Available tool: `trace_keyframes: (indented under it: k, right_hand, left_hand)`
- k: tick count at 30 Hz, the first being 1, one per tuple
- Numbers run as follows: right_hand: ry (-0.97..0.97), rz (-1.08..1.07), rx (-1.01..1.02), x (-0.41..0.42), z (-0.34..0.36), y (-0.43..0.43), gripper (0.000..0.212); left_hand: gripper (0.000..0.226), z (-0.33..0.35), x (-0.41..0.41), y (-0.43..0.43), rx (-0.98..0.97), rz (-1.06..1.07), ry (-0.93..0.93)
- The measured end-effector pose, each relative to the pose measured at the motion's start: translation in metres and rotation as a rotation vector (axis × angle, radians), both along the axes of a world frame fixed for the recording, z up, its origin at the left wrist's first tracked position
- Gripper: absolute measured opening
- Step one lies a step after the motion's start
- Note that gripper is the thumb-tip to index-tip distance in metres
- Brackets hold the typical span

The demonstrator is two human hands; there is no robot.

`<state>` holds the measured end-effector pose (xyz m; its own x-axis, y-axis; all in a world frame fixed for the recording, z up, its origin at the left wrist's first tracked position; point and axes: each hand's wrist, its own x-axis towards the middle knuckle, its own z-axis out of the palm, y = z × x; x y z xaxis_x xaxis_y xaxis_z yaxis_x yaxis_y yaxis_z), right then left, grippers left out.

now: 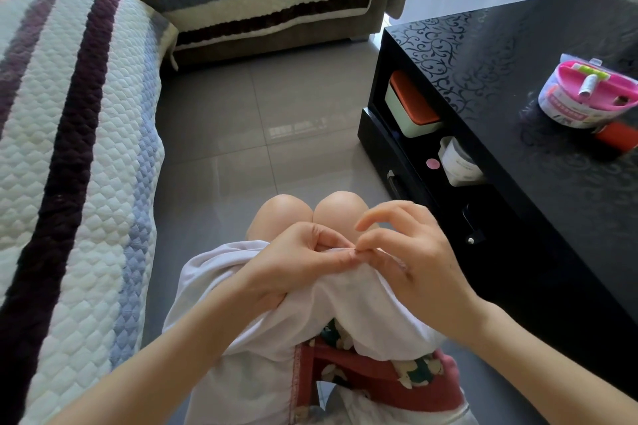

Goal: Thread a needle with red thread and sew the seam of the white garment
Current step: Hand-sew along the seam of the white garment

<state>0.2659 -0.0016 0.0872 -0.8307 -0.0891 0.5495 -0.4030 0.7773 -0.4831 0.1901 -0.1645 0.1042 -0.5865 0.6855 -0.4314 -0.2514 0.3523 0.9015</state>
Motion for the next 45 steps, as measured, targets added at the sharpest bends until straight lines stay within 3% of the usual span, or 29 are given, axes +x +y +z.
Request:
trace_keyframes:
  k: [5, 9, 12, 14, 17, 20, 23, 25, 27, 29, 31, 33, 38, 42, 45]
  right_hand:
    - [-0.178, 0.126, -0.311, -0.002, 0.009, -0.006, 0.011]
    - [-0.194, 0.274, -0.623, -0.002, 0.046, -0.013, 0.009]
    - [-0.554, 0.261, -1.066, -0.014, 0.058, 0.003, 0.011]
    - [-0.785, 0.173, -1.195, -0.026, 0.044, 0.029, 0.008]
    - [-0.786, -0.002, -1.195, -0.056, 0.021, 0.073, 0.016]
    - [-0.522, -0.370, -1.128, -0.091, 0.005, 0.129, 0.026]
    - [-0.314, -0.846, -0.861, -0.109, -0.007, 0.186, 0.013]
    - [-0.328, -0.952, -0.614, -0.112, -0.009, 0.189, 0.009]
    - [-0.402, -0.727, -0.496, -0.106, 0.003, 0.153, 0.005]
    - [-0.581, -0.351, -0.487, -0.086, 0.016, 0.103, 0.003]
    - [-0.769, -0.003, -0.473, -0.058, 0.023, 0.061, 0.010]
    - [-0.912, 0.176, -0.497, -0.035, 0.025, 0.040, 0.020]
    - [-1.027, 0.239, -0.644, -0.013, 0.028, 0.022, 0.031]
    - [-1.025, 0.222, -0.717, -0.013, 0.027, 0.024, 0.012]
    - [-0.988, 0.147, -0.680, -0.021, 0.022, 0.029, 0.014]
  left_hand:
    - [0.019, 0.008, -0.006, -0.004, -0.013, -0.022, 0.056]
    - [0.024, -0.001, 0.003, -0.003, -0.199, -0.068, 0.218]
    - [0.017, 0.000, 0.005, -0.005, -0.106, -0.119, 0.083]
    - [0.012, 0.005, 0.002, -0.008, -0.051, -0.097, -0.015]
    - [0.012, 0.007, 0.001, -0.010, -0.029, -0.146, -0.078]
    - [0.011, 0.010, 0.004, -0.010, -0.023, -0.181, -0.119]
    - [0.011, 0.012, 0.005, -0.008, -0.012, -0.186, -0.134]
    - [0.012, 0.011, 0.005, -0.008, 0.003, -0.177, -0.137]
    - [0.015, 0.012, 0.005, -0.009, 0.019, -0.167, -0.145]
    - [0.016, 0.011, 0.003, -0.009, 0.017, -0.159, -0.153]
    - [0.013, 0.011, 0.001, -0.009, 0.019, -0.150, -0.157]
    - [0.007, 0.011, 0.001, -0.008, 0.025, -0.152, -0.151]
    - [0.006, 0.012, 0.000, -0.010, 0.027, -0.149, -0.160]
    - [0.019, 0.013, -0.001, -0.011, 0.011, -0.138, -0.151]
    - [0.011, 0.015, 0.000, -0.011, 0.016, -0.139, -0.168]
